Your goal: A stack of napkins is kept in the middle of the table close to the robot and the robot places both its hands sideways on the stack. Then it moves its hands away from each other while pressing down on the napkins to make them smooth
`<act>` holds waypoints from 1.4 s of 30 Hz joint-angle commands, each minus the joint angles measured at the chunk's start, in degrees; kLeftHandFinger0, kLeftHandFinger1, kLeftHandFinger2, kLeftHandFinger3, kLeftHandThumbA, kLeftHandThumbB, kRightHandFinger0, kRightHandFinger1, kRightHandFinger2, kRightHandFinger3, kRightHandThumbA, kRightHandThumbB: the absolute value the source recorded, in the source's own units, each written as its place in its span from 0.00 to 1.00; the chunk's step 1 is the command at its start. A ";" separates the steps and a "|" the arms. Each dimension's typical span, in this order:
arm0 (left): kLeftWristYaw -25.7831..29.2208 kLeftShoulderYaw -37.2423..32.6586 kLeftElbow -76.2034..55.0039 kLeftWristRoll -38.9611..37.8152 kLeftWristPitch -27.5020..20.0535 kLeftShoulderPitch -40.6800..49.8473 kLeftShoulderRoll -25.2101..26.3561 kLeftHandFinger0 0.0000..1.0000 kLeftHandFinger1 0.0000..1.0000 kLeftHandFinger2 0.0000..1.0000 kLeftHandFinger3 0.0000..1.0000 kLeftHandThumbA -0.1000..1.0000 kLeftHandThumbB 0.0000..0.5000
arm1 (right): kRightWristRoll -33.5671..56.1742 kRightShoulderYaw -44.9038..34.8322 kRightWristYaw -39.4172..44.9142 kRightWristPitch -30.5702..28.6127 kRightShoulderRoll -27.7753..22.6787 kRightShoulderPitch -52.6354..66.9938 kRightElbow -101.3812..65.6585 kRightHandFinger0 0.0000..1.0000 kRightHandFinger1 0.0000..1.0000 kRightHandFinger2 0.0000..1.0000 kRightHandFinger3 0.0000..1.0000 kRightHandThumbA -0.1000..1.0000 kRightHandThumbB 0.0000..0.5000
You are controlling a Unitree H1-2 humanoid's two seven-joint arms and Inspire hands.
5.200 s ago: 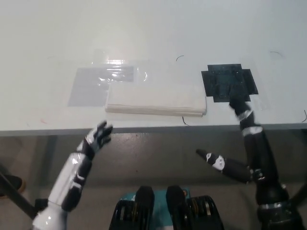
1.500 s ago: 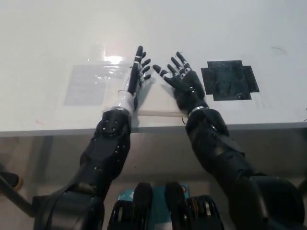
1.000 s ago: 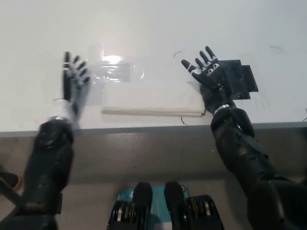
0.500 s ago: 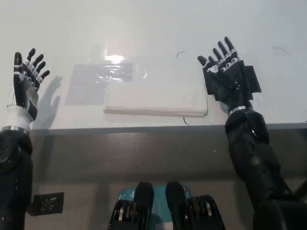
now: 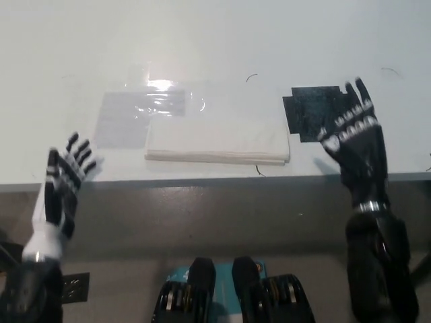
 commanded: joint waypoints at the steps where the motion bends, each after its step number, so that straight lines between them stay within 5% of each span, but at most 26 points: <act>1: -5.27 -7.79 -38.45 8.80 -7.53 14.68 -0.13 1.00 1.00 1.00 1.00 1.00 0.55 | -13.76 14.71 5.07 0.03 3.03 18.12 -54.98 1.00 1.00 1.00 1.00 1.00 0.59; 8: -5.40 -9.55 -37.65 6.74 -9.04 21.07 -0.72 1.00 1.00 1.00 1.00 1.00 0.59 | -14.13 15.43 4.54 -6.94 3.19 28.61 -45.63 1.00 1.00 1.00 1.00 1.00 0.58; 12: -3.70 -10.02 -32.86 9.53 -10.08 23.00 -1.11 1.00 1.00 1.00 1.00 1.00 0.42 | -11.49 14.29 2.90 -6.43 1.70 29.81 -37.79 1.00 1.00 1.00 1.00 1.00 0.59; 16: -2.77 -10.84 -26.43 9.37 -13.03 24.16 -1.21 1.00 1.00 1.00 1.00 1.00 0.34 | -11.69 14.32 1.28 -7.71 0.65 30.48 -33.97 1.00 1.00 1.00 1.00 1.00 0.46; 19: -1.48 -10.37 -21.76 9.67 -14.34 23.73 -1.42 1.00 1.00 1.00 1.00 1.00 0.38 | -13.15 14.82 0.15 -7.69 0.22 30.13 -32.10 1.00 1.00 1.00 1.00 1.00 0.50; 25: 0.14 -9.10 -14.50 11.25 -17.36 22.00 -1.42 1.00 1.00 1.00 1.00 1.00 0.35 | -13.97 13.52 -1.31 -7.90 0.12 29.34 -27.25 1.00 1.00 1.00 1.00 1.00 0.35; 42: -0.47 -8.05 -12.07 11.83 -10.19 19.80 -1.13 1.00 1.00 1.00 1.00 1.00 0.30 | -13.65 12.85 -2.23 -7.90 -0.64 26.38 -20.51 1.00 1.00 1.00 1.00 1.00 0.21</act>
